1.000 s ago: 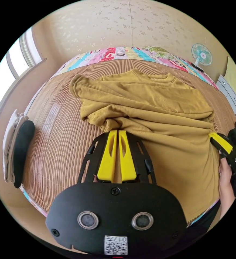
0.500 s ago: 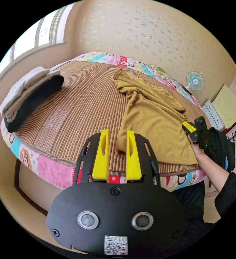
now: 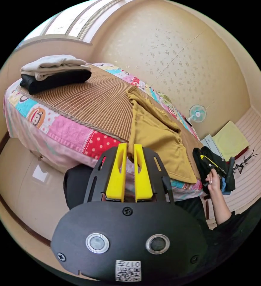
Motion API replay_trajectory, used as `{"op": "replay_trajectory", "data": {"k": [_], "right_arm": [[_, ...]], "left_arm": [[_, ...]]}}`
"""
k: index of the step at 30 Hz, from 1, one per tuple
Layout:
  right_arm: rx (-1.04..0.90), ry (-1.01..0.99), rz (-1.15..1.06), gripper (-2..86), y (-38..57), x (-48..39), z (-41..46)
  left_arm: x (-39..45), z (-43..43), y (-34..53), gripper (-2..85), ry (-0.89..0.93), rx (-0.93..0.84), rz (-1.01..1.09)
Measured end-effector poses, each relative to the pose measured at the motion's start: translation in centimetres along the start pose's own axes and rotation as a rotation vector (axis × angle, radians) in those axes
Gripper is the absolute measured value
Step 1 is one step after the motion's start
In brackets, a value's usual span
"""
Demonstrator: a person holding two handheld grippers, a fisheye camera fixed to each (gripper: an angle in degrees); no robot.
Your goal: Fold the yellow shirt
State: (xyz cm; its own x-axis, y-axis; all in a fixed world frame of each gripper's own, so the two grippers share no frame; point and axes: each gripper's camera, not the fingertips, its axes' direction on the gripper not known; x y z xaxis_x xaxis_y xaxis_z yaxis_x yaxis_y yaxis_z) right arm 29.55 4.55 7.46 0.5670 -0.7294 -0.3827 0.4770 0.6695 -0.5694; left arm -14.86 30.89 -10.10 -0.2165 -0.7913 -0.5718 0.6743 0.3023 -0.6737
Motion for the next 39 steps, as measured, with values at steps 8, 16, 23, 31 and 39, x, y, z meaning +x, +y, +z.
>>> {"op": "replay_trajectory", "data": {"k": [8, 16, 23, 31, 39], "right_arm": [[-0.173, -0.416, 0.335, 6.2, 8.6, 9.8, -1.2], [-0.299, -0.462, 0.390, 4.1, 10.2, 13.5, -2.2], [-0.091, -0.882, 0.490, 2.5, 9.4, 21.0, -9.2], [0.348, -1.122, 0.376, 3.5, 7.5, 25.7, -21.2], [0.348, -0.933, 0.553, 1.5, 7.3, 26.4, -22.8]], "left_arm": [[-3.6, -2.2, -2.9, 13.3, 0.058, -0.076, -0.060], [-3.4, -3.2, -2.9, 4.9, 0.105, -0.127, -0.061], [-6.3, -10.4, -4.4, 4.4, 0.558, 0.017, -0.186], [-2.6, -20.7, -7.1, 4.2, 0.942, 0.271, -0.124], [2.1, -23.3, -9.1, 4.4, 0.675, 0.308, -0.061]]}}
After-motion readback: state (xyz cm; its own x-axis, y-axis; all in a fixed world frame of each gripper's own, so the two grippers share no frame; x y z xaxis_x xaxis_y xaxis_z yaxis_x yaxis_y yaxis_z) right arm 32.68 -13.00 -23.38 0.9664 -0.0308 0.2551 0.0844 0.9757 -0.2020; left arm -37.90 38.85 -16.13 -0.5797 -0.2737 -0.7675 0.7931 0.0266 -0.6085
